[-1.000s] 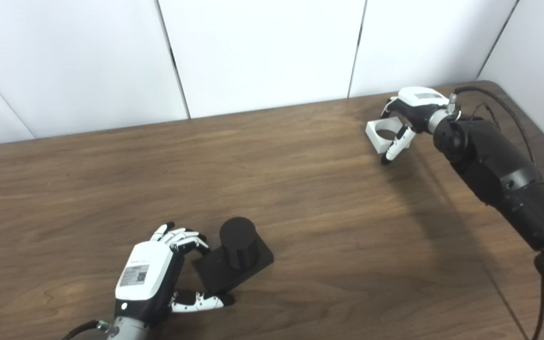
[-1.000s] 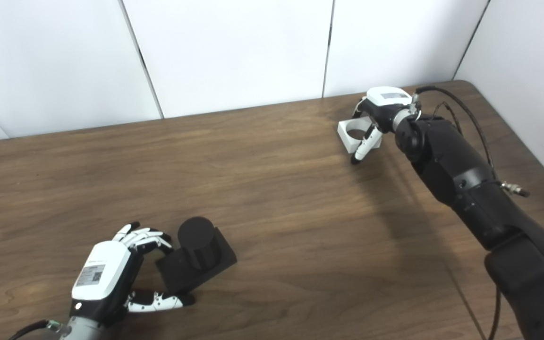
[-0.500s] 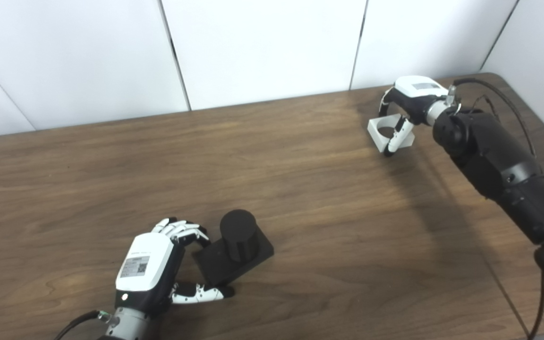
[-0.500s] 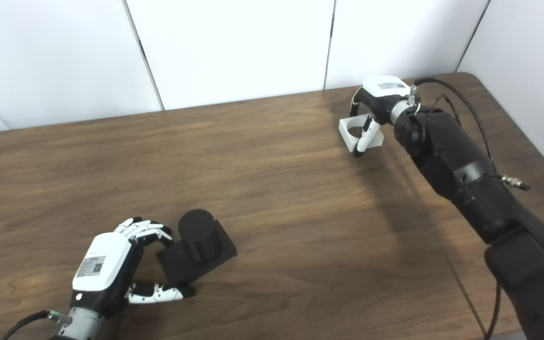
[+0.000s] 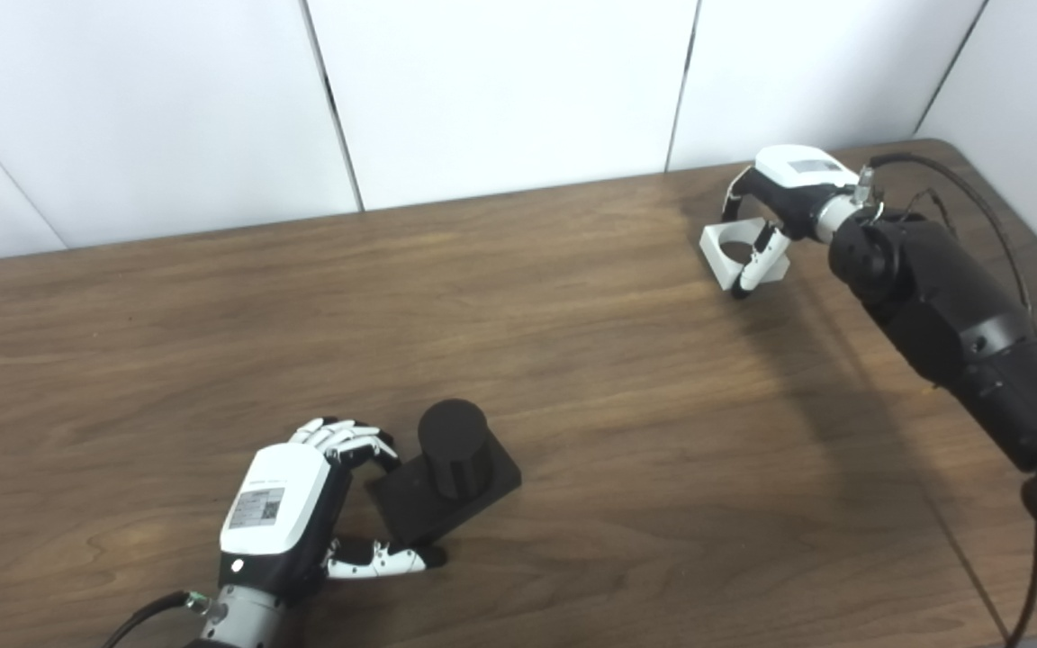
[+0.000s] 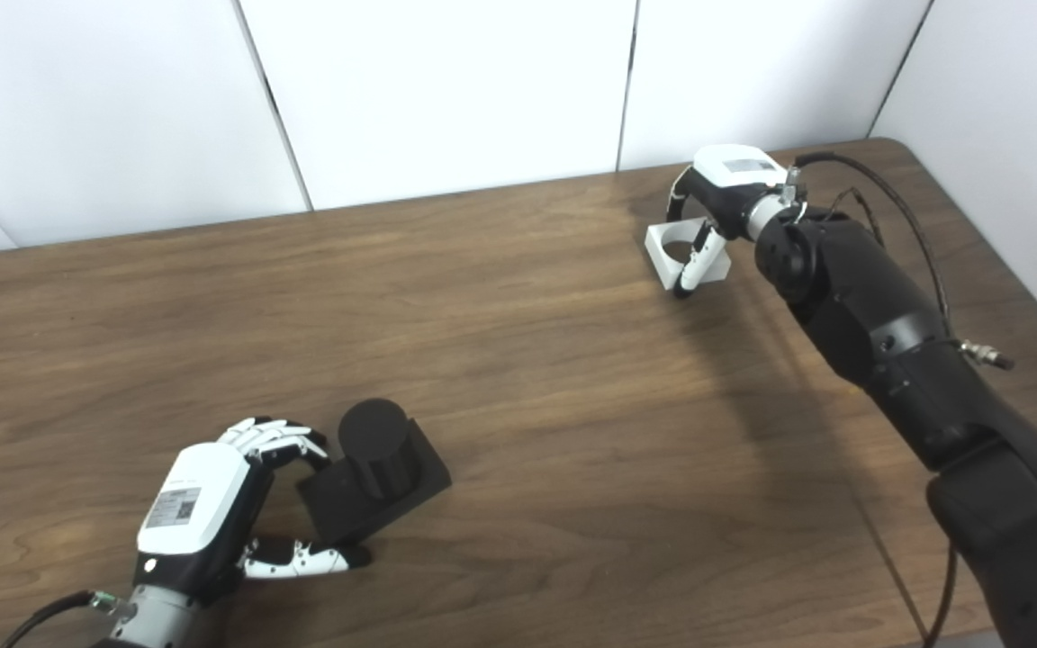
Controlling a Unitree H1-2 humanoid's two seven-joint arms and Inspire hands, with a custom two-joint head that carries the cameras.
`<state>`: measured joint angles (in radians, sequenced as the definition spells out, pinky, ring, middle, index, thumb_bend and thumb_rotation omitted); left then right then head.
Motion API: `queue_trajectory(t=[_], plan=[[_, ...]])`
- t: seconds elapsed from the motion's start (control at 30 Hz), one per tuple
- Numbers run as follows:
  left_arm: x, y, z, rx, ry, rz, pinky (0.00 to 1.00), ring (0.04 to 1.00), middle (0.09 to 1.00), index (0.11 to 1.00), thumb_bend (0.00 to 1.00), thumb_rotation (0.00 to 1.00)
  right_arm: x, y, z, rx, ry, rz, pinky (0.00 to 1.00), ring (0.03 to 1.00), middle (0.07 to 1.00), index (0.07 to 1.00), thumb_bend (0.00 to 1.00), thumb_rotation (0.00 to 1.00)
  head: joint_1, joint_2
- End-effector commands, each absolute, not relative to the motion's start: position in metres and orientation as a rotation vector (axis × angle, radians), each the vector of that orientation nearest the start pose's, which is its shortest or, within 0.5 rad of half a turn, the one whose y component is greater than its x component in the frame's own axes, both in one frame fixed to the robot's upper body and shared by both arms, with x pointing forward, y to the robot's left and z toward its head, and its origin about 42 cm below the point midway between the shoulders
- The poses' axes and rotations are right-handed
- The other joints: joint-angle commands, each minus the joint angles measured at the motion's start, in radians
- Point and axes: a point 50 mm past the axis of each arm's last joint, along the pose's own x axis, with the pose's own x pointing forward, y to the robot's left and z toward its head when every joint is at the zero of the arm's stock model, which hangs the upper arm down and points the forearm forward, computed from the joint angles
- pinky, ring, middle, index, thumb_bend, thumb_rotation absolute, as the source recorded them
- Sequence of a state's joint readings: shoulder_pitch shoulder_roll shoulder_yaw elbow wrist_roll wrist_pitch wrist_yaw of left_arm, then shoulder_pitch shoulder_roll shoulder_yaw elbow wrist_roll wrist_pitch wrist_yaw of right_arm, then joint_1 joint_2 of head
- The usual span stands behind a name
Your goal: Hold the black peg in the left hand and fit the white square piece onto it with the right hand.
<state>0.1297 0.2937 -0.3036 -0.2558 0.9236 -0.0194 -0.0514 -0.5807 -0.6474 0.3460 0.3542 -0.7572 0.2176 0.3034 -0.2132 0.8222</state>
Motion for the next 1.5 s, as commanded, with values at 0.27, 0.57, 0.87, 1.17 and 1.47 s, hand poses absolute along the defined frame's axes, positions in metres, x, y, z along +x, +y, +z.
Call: queue_trajectory(t=[0.27, 0.57, 0.87, 1.17, 1.47], plan=[[0.220, 0.221, 0.110, 1.197, -0.131, -0.344, 0.88, 0.798, 0.732, 0.486, 0.52, 0.05, 0.425, -0.346, 0.263, -1.559, 0.036, 0.225, 1.00, 0.950, 0.818, 0.487, 0.52, 0.14, 0.018, 0.004], [0.221, 0.213, 0.106, 1.190, -0.133, -0.342, 0.87, 0.796, 0.729, 0.486, 0.52, 0.05, 0.379, -0.288, 0.302, -1.575, -0.186, 0.345, 1.00, 0.947, 0.808, 0.485, 0.52, 0.14, 0.066, 0.003], [0.221, 0.201, 0.103, 1.186, -0.138, -0.340, 0.87, 0.790, 0.723, 0.485, 0.52, 0.05, 0.344, -0.235, 0.318, -1.564, -0.367, 0.468, 1.00, 0.943, 0.804, 0.484, 0.52, 0.14, 0.080, 0.007], [0.221, 0.187, 0.104, 1.179, -0.134, -0.339, 0.86, 0.791, 0.724, 0.485, 0.52, 0.05, 0.319, -0.203, 0.324, -1.527, -0.507, 0.578, 1.00, 0.926, 0.788, 0.483, 0.52, 0.14, 0.113, 0.010], [0.224, 0.176, 0.105, 1.178, -0.130, -0.334, 0.86, 0.800, 0.729, 0.486, 0.52, 0.05, 0.312, -0.182, 0.323, -1.476, -0.579, 0.618, 1.00, 0.940, 0.801, 0.484, 0.52, 0.14, 0.141, 0.006]])
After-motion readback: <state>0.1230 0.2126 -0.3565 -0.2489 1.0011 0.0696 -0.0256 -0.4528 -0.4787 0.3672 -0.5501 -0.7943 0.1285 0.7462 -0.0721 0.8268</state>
